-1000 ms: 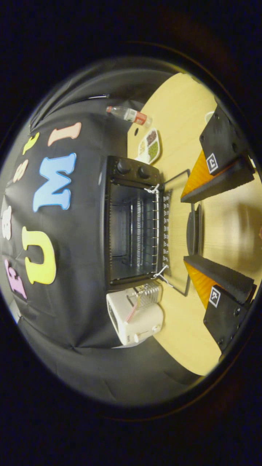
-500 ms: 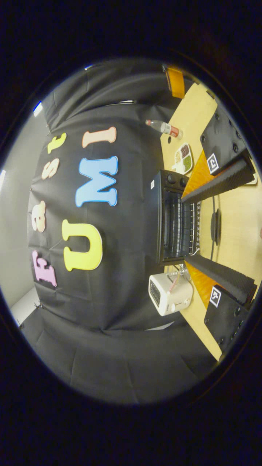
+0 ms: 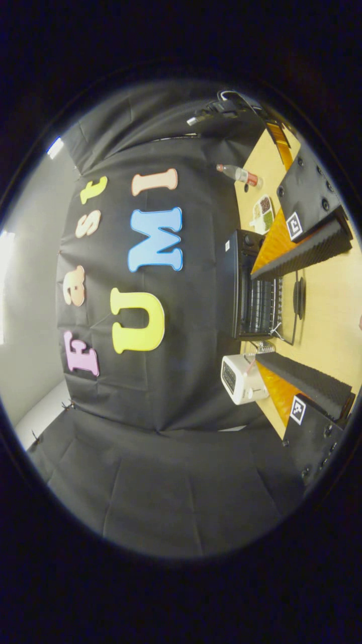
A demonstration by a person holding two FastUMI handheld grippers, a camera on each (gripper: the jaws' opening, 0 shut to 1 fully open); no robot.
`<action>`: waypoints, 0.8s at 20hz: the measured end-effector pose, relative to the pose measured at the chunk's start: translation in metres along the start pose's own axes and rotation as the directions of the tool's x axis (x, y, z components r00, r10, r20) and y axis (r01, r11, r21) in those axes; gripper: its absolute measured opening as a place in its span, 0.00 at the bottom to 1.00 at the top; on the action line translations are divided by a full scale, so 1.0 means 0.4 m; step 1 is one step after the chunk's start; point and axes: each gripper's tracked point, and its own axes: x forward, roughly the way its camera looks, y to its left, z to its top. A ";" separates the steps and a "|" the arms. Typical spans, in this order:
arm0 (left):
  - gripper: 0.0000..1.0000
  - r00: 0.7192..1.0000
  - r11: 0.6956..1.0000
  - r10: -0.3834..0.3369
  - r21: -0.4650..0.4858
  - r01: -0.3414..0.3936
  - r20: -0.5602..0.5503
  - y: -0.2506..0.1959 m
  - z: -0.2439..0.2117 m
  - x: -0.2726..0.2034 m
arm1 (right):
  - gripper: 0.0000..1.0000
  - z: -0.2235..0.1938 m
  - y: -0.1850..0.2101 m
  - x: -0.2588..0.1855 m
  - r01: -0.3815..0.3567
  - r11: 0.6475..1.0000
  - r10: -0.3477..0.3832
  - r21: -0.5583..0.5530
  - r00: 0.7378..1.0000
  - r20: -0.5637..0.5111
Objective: Open the electric oven with the left hand, put the food in, and close the electric oven.
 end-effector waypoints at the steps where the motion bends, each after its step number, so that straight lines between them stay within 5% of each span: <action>1: 0.92 1.000 1.000 0.009 0.004 -0.009 -0.002 0.010 -0.013 -0.011 | 0.99 -0.017 -0.005 0.019 -0.008 1.000 0.008 0.006 0.999 -0.042; 4: 1.00 0.999 1.000 0.026 -0.006 -0.026 -0.023 0.025 -0.035 -0.036 | 0.98 -0.061 -0.016 0.052 -0.011 0.999 0.017 0.046 0.990 -0.137; 12: 0.96 0.995 0.996 0.073 -0.042 -0.076 -0.066 0.065 -0.105 -0.036 | 0.99 -0.143 -0.076 0.137 0.043 0.994 -0.010 0.104 0.953 -0.303; 16: 1.00 0.993 0.993 0.101 -0.059 -0.104 -0.063 0.091 -0.111 -0.030 | 0.81 -0.170 -0.078 0.153 0.030 0.984 0.036 0.173 0.930 -0.367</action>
